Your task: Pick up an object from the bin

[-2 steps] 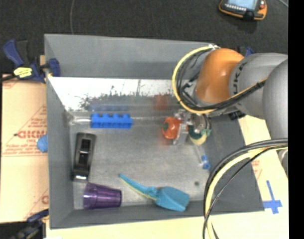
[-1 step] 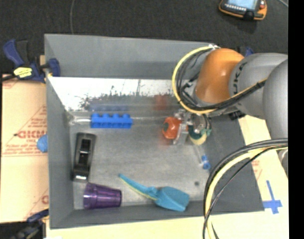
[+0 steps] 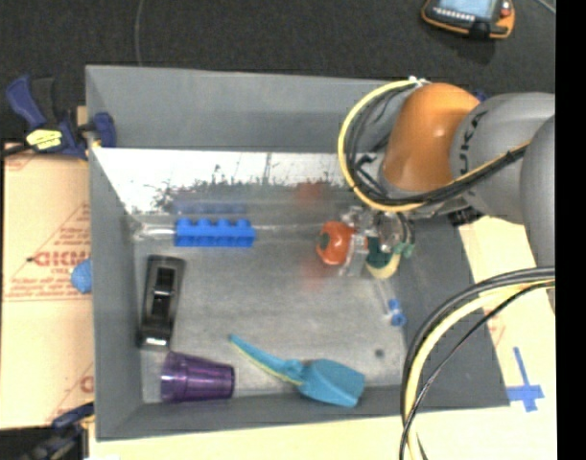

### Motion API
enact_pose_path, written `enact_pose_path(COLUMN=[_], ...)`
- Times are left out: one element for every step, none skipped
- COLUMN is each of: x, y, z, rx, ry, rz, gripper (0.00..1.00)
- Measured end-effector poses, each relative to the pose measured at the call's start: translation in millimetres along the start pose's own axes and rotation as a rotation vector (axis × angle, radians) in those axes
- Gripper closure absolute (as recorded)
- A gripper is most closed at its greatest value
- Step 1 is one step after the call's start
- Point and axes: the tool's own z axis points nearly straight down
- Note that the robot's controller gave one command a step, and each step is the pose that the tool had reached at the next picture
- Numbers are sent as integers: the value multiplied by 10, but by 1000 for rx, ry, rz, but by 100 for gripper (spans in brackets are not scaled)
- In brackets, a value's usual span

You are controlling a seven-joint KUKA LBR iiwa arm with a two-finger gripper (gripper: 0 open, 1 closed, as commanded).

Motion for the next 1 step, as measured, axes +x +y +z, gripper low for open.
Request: enact_pose_path(x=[-47], y=[-2], z=[-351], rx=[0], ry=[-17], rz=[-1], gripper=[100])
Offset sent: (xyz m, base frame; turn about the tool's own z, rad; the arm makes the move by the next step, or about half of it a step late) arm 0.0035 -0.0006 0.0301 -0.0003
